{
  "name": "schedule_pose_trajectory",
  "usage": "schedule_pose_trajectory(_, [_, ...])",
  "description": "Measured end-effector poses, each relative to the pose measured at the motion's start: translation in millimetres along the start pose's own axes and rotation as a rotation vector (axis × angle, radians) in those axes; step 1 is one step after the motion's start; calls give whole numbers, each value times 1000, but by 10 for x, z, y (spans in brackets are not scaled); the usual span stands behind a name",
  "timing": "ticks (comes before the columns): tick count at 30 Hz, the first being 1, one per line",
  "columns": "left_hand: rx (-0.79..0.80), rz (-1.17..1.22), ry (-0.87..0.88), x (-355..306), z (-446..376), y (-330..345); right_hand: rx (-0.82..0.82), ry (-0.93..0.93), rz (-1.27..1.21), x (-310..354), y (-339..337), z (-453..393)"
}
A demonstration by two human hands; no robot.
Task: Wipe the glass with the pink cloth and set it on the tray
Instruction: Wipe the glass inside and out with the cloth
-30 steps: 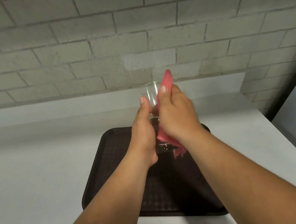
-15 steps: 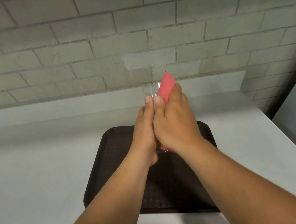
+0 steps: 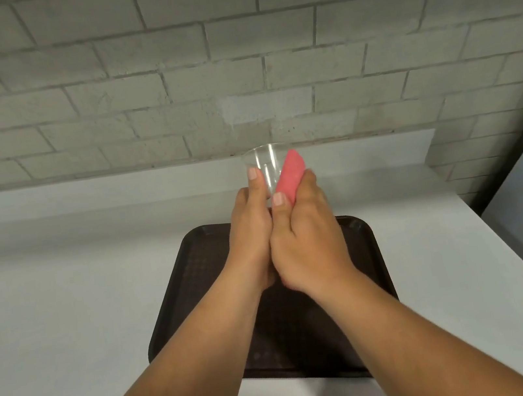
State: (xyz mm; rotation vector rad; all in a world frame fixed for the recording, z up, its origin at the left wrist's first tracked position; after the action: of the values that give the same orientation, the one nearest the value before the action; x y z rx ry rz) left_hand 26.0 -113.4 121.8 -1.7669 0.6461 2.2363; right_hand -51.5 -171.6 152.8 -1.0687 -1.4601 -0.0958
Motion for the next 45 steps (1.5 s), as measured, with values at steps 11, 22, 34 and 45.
schedule_pose_trajectory(11, [115,187,-54,37,20,26,91,277,-469,-177,-151,-332])
schedule_pose_trajectory(22, [-86,-86,-82,33,40,-34,-21,61,-132,-184,-48,-81])
schedule_pose_trajectory(34, [54,131,-120,188,71,30,-98,38,-24,23,-134,-229])
schedule_pose_trajectory(45, [-39,134,-112,60,-40,-44,78,143,-304,-235,-46,-124])
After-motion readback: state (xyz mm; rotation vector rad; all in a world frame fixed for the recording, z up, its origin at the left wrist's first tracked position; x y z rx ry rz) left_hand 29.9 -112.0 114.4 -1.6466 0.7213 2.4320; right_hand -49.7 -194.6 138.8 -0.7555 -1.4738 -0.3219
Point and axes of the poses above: each hand's wrist, its own z-axis away from the middle knuckle, its own y-axis out of the palm, x = y × z, the point moved 7 cm from there along -z, towards the middle knuckle, and after that the axes turned 1 degree about -y, right-handed, at the moved point
